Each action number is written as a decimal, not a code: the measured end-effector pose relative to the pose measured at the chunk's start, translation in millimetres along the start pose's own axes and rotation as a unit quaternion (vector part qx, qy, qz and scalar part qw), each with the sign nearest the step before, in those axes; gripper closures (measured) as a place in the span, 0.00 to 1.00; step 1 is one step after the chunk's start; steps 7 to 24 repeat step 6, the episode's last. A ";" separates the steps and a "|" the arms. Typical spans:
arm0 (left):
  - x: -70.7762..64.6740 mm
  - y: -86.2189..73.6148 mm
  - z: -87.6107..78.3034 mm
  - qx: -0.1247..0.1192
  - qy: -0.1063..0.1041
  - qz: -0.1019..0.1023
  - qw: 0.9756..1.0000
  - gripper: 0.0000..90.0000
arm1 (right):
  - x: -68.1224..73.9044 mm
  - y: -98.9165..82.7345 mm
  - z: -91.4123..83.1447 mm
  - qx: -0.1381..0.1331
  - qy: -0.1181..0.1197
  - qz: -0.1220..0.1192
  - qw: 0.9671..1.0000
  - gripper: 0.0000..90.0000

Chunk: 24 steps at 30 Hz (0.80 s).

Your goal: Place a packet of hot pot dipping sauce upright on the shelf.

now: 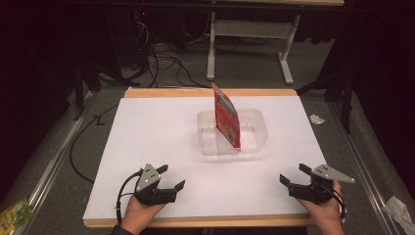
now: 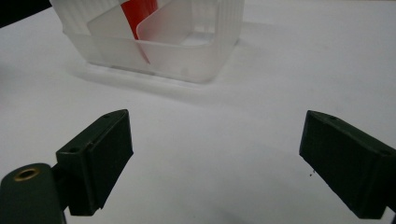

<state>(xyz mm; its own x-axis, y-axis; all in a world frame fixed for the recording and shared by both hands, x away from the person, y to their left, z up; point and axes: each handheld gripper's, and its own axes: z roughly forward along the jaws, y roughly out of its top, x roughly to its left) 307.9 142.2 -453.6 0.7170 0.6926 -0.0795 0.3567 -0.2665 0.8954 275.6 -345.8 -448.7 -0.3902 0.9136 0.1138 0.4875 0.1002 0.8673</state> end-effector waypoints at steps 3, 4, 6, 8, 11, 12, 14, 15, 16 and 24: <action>1.8 -0.3 -1.6 -0.003 -0.002 -0.005 1.000 0.22 | 0.0 0.8 -1.0 -0.003 -0.004 0.006 1.000 0.11; 1.9 -0.3 -2.0 -0.002 -0.004 -0.006 1.000 0.22 | -0.2 1.3 -1.3 -0.005 -0.005 0.006 1.000 0.11; 1.5 -0.5 -2.0 -0.003 -0.008 -0.009 1.000 0.22 | 0.8 1.5 -1.3 -0.007 -0.008 0.006 1.000 0.10; 1.5 -0.5 -2.0 -0.003 -0.008 -0.009 1.000 0.22 | 0.8 1.5 -1.3 -0.007 -0.008 0.006 1.000 0.10; 1.5 -0.5 -2.0 -0.003 -0.008 -0.009 1.000 0.22 | 0.8 1.5 -1.3 -0.007 -0.008 0.006 1.000 0.10; 1.5 -0.5 -2.0 -0.003 -0.008 -0.009 1.000 0.22 | 0.8 1.5 -1.3 -0.007 -0.008 0.006 1.000 0.10; 1.5 -0.5 -2.0 -0.003 -0.008 -0.009 1.000 0.22 | 0.8 1.5 -1.3 -0.007 -0.008 0.006 1.000 0.10; 1.5 -0.5 -2.0 -0.003 -0.008 -0.009 1.000 0.22 | 0.8 1.5 -1.3 -0.007 -0.008 0.006 1.000 0.10; 1.5 -0.5 -2.0 -0.003 -0.008 -0.009 1.000 0.22 | 0.8 1.5 -1.3 -0.007 -0.008 0.006 1.000 0.10; 1.5 -0.5 -2.0 -0.003 -0.008 -0.009 1.000 0.22 | 0.8 1.5 -1.3 -0.007 -0.008 0.006 1.000 0.10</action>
